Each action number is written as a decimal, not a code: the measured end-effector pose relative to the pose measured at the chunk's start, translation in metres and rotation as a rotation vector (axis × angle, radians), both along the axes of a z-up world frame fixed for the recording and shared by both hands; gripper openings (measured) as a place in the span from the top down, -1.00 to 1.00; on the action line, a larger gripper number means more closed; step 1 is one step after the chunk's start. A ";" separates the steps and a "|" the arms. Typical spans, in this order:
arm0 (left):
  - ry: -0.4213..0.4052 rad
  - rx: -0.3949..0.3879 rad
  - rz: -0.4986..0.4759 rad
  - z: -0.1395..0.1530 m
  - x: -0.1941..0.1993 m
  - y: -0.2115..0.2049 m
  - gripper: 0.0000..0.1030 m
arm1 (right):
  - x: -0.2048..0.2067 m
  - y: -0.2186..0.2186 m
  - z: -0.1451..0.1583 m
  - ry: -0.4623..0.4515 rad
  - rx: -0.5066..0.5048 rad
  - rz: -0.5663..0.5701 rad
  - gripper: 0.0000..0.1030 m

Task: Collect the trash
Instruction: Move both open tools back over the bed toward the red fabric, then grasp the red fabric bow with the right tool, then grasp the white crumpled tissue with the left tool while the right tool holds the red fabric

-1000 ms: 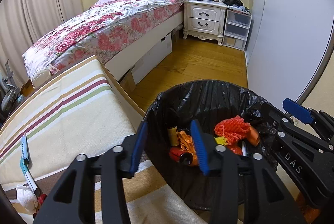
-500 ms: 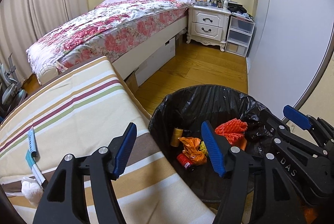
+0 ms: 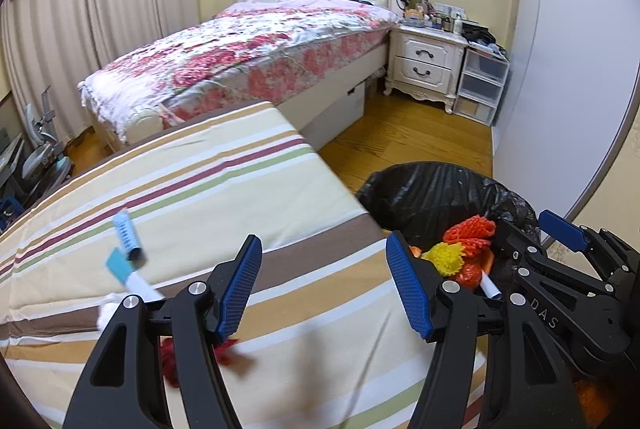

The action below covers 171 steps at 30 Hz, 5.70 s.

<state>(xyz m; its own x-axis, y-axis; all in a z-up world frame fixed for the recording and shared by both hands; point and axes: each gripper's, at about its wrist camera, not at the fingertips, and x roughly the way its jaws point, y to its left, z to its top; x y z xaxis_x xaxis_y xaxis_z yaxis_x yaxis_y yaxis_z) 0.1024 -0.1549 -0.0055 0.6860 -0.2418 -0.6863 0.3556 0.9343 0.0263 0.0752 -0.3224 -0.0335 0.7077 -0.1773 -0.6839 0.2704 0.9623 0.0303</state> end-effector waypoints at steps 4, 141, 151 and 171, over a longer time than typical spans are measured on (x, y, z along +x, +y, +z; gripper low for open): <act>-0.007 -0.009 0.049 0.004 -0.004 0.028 -0.23 | 0.001 0.021 0.005 -0.008 0.001 0.048 -0.05; 0.055 0.030 0.316 -0.035 -0.006 0.138 -0.34 | 0.041 0.142 -0.018 0.106 0.046 0.385 0.55; 0.065 0.057 0.264 -0.040 -0.001 0.128 0.32 | 0.040 0.146 -0.018 0.104 0.016 0.385 0.53; 0.059 0.039 0.272 -0.038 -0.005 0.133 0.41 | 0.037 0.150 -0.018 0.100 -0.027 0.377 0.54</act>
